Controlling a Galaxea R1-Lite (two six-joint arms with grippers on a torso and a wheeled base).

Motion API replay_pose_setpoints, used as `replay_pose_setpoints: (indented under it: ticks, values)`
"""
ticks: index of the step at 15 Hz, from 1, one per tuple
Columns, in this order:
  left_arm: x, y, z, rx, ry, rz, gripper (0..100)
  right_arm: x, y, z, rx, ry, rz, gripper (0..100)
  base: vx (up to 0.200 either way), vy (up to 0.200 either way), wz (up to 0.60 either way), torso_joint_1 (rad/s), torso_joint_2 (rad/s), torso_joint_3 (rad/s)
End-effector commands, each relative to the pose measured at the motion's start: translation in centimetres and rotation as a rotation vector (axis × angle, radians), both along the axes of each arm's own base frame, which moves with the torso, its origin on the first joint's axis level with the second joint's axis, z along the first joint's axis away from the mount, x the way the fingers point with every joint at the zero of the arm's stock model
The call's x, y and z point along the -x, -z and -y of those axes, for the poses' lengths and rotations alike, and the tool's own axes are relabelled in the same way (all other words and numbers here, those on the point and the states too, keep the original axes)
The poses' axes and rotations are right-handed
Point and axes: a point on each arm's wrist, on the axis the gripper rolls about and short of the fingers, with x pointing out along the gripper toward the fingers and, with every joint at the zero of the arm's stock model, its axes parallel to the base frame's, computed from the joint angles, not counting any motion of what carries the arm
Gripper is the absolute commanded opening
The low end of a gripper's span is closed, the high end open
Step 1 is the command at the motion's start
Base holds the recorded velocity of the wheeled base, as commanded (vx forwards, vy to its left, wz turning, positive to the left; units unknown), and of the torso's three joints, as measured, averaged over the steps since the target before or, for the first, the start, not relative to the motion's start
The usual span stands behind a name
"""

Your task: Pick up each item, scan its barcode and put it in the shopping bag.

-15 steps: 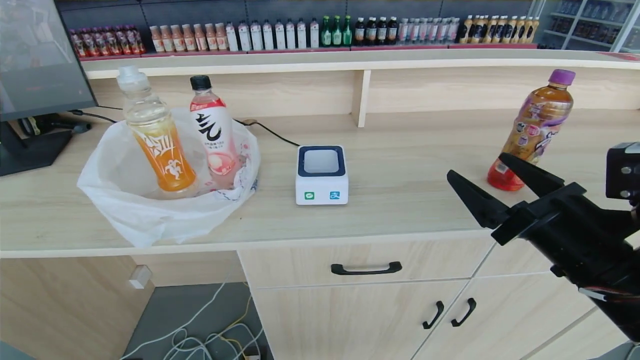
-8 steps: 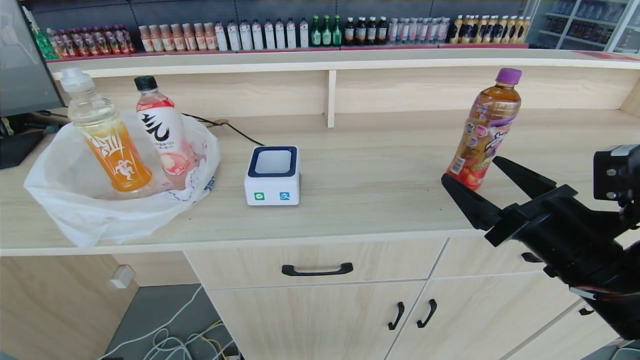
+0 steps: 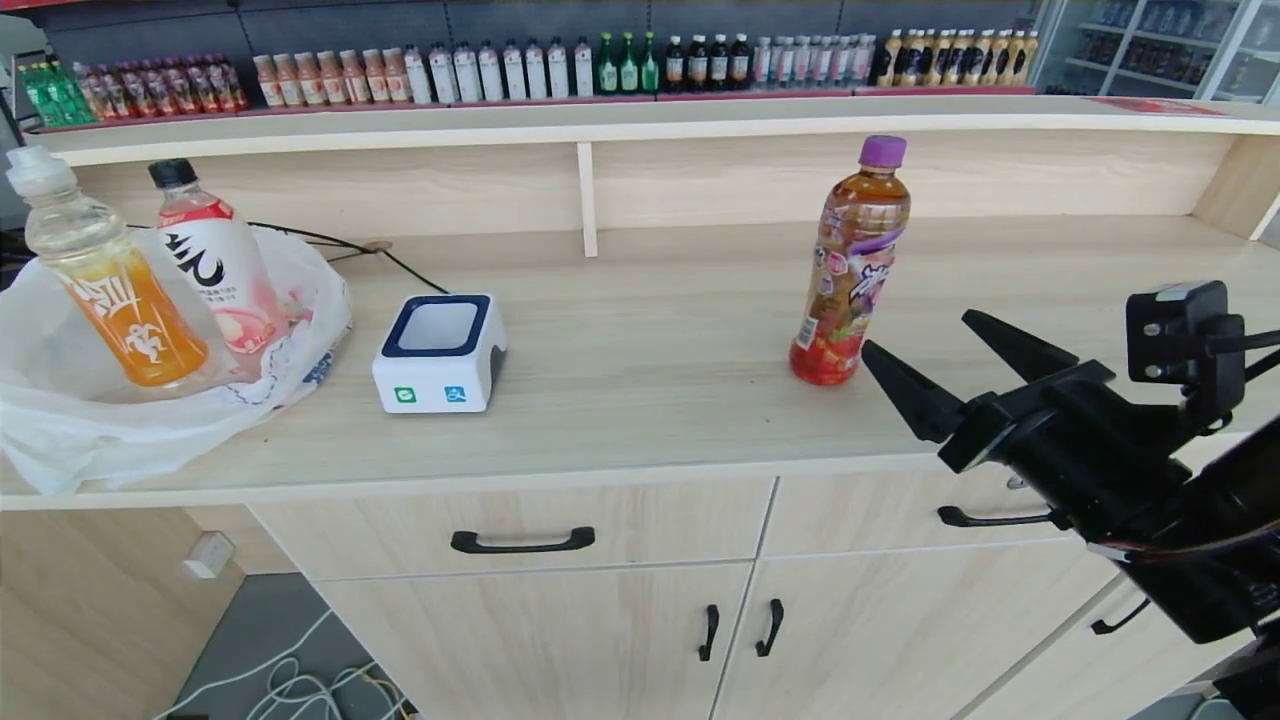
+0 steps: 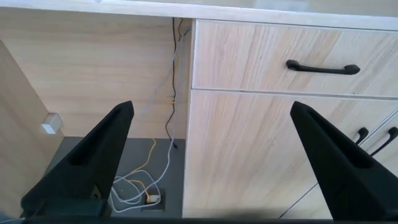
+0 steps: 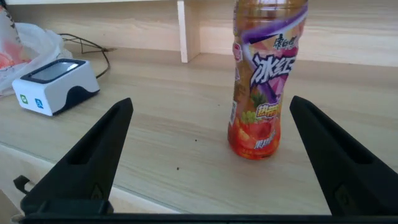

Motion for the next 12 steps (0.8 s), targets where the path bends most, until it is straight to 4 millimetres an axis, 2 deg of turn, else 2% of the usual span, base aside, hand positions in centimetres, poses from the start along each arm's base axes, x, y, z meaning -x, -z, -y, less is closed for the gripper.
replay_pose_setpoints:
  ticks: [1,6,9,12]
  values:
    - [0.0,0.0,0.0,-0.002,0.0,0.0,100,-2.0,0.6,-0.7,0.007,0.009,-0.013,100,0.0,0.0,0.0,0.0,0.0,0.0]
    - [0.0,0.0,0.0,-0.004,0.0,0.0,100,-5.1,0.9,-1.7,0.029,0.032,0.012,100,0.0,0.0,0.0,0.0,0.0,0.0]
    - [0.0,0.0,0.0,-0.002,0.0,0.0,100,-6.6,1.6,-0.7,0.044,0.086,0.003,100,0.0,0.0,0.0,0.0,0.0,0.0]
    - [0.0,0.0,0.0,-0.004,0.0,0.0,100,-7.5,1.7,-0.9,0.035,0.111,0.007,100,0.0,0.0,0.0,0.0,0.0,0.0]
